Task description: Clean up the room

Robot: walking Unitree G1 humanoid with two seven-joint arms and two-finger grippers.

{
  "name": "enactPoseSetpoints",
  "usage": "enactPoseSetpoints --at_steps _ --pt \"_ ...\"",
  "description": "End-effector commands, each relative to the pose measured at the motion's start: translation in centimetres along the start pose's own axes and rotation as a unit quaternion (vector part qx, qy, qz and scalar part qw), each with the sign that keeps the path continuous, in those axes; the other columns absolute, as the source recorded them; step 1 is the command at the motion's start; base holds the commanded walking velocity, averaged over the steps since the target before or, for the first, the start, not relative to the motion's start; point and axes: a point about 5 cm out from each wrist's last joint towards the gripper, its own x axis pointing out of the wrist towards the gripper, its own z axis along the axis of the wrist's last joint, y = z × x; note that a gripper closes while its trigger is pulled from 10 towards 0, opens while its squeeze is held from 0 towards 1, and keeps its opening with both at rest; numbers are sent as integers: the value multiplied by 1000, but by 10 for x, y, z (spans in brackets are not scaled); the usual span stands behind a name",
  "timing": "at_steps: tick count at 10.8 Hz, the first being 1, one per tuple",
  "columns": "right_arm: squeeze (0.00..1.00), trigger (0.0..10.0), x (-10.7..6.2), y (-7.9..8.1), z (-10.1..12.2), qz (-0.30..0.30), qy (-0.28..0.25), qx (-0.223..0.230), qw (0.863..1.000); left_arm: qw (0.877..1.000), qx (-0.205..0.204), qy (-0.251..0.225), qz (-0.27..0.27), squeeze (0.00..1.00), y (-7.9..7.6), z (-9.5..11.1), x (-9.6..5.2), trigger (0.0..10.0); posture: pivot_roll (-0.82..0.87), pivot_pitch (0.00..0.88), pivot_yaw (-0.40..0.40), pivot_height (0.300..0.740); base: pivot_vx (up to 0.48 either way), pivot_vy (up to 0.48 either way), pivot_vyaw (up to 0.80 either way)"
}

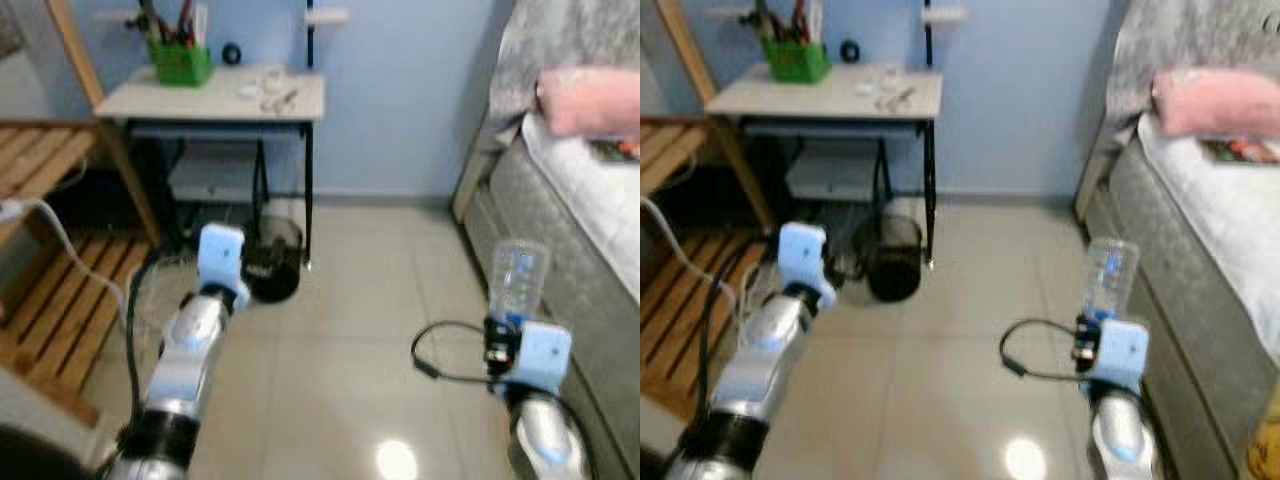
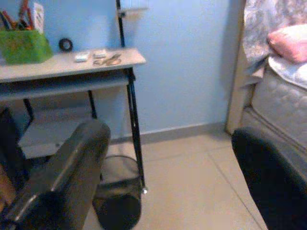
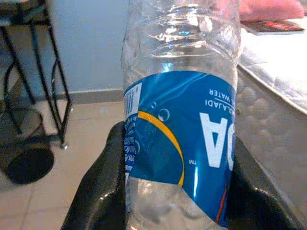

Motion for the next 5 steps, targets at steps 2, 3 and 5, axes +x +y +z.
enactPoseSetpoints --at_steps 2,3,5 --pt "306 10000 3 3 6 0 -17 1 1000 1000 3 -4 2 0 3 3 2 10000 2 0 36 736 480 0 0" --pt "306 10000 2 4 5 0 -16 3 1000 1000 4 -3 2 0 4 2 2 10000 4 0 37 736 480 0 0" --pt "306 10000 1 6 0 3 -10 4 1000 1000 0 -3 13 0 10 2 0 10000 15 0 34 736 480 0 0"
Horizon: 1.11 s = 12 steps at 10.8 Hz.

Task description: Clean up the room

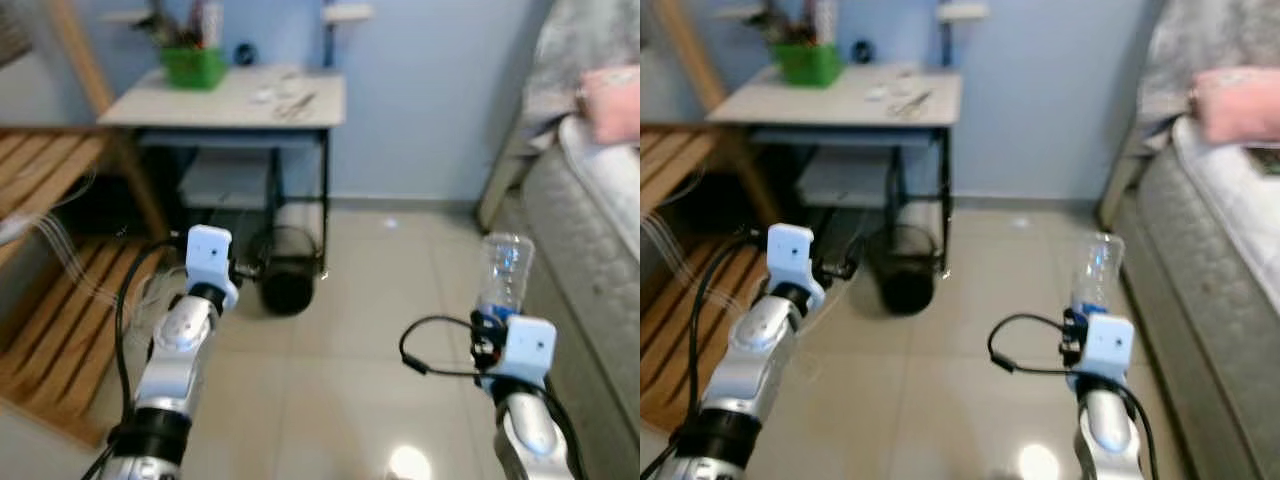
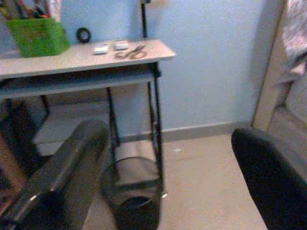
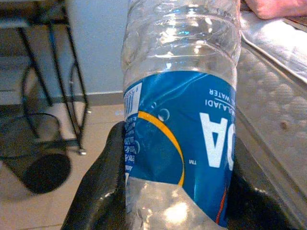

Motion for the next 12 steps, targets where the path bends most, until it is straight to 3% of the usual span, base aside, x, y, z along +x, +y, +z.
enactPoseSetpoints --at_steps 1,5,8,12 --pt "306 10000 2 -4 6 -6 -17 0 1000 1000 1 -3 -2 0 0 1 0 10000 19 0 31 736 480 0 0" --pt "310 10000 4 -4 5 -1 -14 -3 1000 1000 2 -3 7 0 3 -1 -4 10000 33 0 19 736 480 0 0" --pt "310 10000 4 -4 4 3 -12 -5 1000 1000 11 -11 11 0 13 0 -15 10000 43 0 7 736 480 0 0" --pt "306 10000 6 -1 4 17 -7 -11 1000 1000 14 -13 -13 0 4 -2 -20 10000 57 9 -11 736 480 0 0"
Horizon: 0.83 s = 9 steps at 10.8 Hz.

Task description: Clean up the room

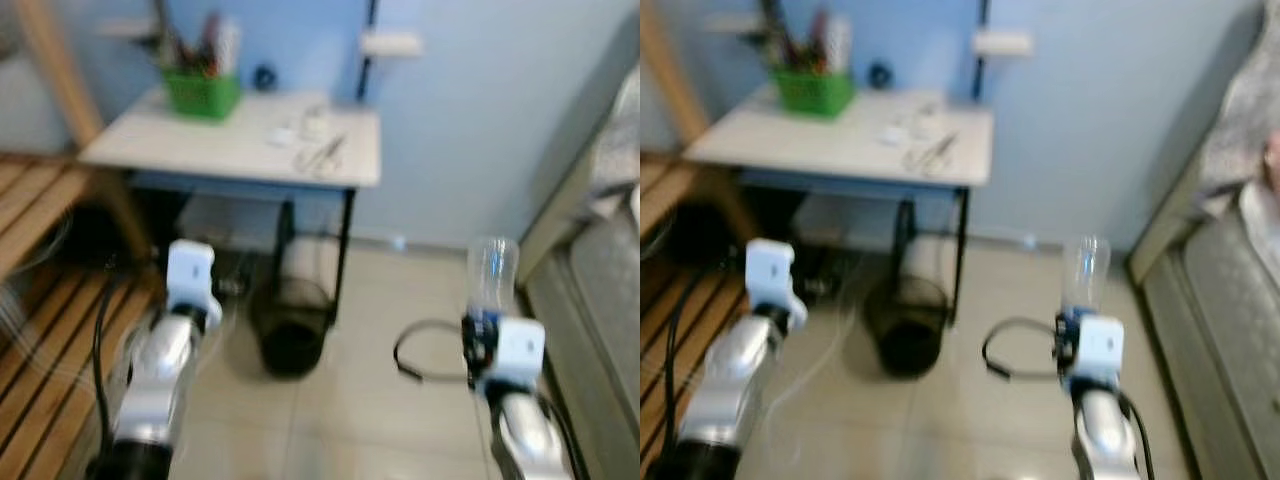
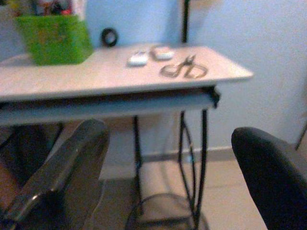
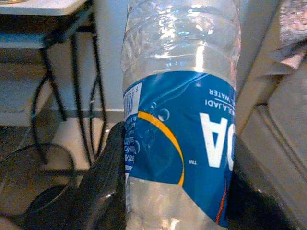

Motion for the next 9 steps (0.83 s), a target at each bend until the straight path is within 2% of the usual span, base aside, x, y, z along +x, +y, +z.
enactPoseSetpoints --at_steps 1,5,6,8,9 --pt "302 10000 1 -11 5 -14 -9 -8 1000 1000 -1 -9 -17 0 -8 5 4 10000 57 12 -12 736 480 0 0" --pt "263 10000 1 -15 5 -17 -5 -14 1000 1000 -9 -7 -25 0 -16 5 6 10000 43 12 -9 736 480 0 0" --pt "259 10000 3 -15 7 -15 -8 -13 1000 999 16 -7 -31 0 -19 5 9 10000 43 6 -10 736 274 0 0" --pt "263 10000 6 -16 8 -15 -7 -15 1000 999 30 3 -22 0 -20 5 13 10000 47 3 -10 736 0 0 0" --pt "259 10000 7 -15 8 -13 -7 -15 1000 999 39 3 -24 0 -21 5 14 10000 47 8 -9 736 0 -435 0"
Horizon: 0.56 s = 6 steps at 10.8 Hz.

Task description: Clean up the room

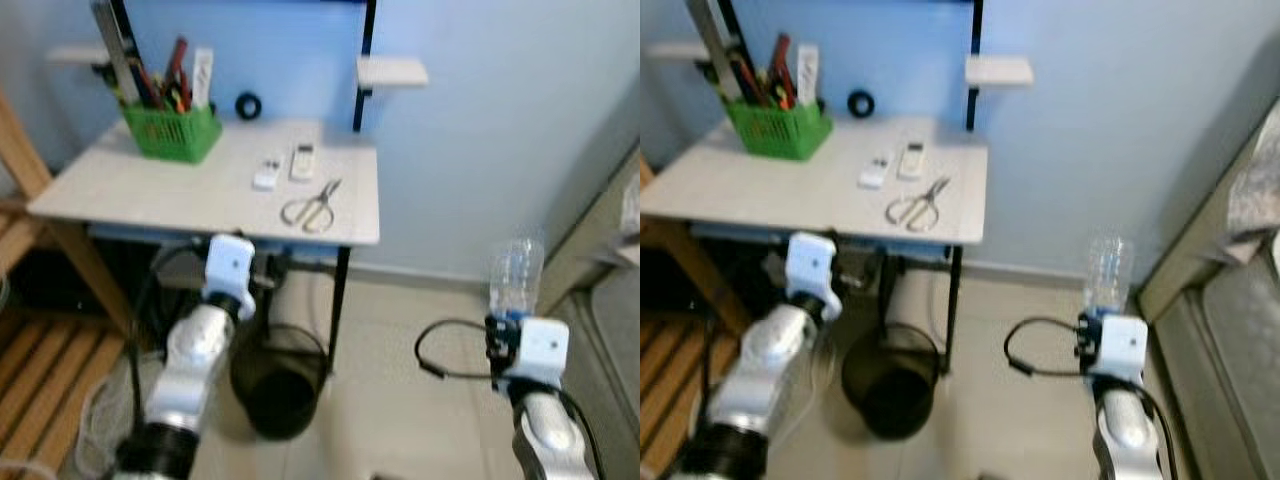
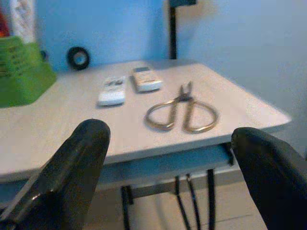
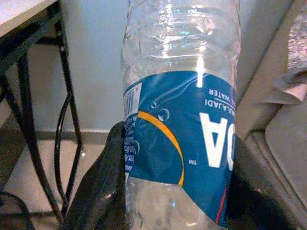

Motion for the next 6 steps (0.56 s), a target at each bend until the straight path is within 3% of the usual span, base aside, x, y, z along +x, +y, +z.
enactPoseSetpoints --at_steps 1,2,6 --pt "271 10000 3 7 6 12 -13 2 1000 1000 8 12 4 0 1 -4 -1 10000 46 12 -8 736 0 -416 0" --pt "298 10000 3 9 6 18 -13 -5 1000 1000 12 11 0 0 -1 -3 -1 10000 44 17 -6 736 251 -405 0" --pt "380 10000 -3 9 2 17 -9 -6 1000 1000 2 13 -6 0 -4 -3 1 10000 38 27 2 736 248 -409 775"
